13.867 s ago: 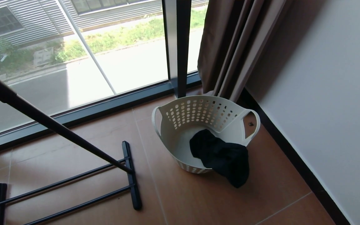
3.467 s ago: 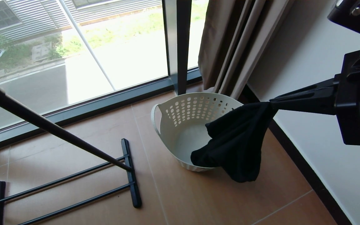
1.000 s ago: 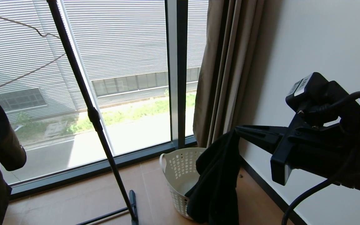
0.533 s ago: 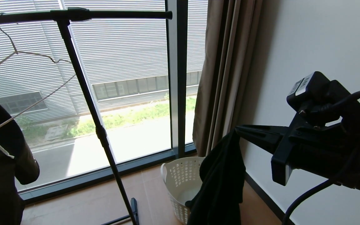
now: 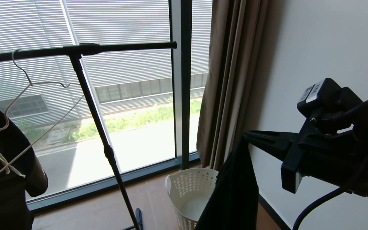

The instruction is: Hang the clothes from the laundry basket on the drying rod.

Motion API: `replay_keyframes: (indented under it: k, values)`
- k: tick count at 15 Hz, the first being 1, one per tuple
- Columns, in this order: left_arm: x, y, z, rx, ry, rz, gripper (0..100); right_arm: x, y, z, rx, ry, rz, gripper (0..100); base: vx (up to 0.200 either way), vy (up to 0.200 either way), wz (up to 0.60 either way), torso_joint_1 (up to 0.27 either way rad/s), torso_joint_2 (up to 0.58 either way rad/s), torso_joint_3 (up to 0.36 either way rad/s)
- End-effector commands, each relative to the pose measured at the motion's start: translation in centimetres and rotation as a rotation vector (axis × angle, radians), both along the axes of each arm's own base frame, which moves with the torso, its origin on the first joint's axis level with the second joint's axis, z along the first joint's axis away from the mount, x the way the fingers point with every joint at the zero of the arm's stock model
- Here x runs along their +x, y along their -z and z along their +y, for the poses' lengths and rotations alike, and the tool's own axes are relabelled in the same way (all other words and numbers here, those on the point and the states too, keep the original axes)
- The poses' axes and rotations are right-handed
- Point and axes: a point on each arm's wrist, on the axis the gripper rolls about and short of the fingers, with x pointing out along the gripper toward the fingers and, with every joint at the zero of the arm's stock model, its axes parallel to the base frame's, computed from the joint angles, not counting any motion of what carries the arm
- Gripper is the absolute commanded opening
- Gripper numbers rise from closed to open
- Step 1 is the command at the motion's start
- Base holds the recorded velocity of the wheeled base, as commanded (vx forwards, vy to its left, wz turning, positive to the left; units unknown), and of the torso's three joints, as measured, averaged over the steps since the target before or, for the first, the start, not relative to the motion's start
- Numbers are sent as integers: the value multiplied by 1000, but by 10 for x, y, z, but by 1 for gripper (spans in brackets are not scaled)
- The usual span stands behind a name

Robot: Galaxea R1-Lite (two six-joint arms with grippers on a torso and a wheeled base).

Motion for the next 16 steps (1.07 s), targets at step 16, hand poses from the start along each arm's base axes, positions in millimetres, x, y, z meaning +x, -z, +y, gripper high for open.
replay_keyframes:
  k: [16]
  values:
    - [0,0,0,0,1,1,100,-6,4,-6,-7,2,3,0,0,0,0,199,-500,-301]
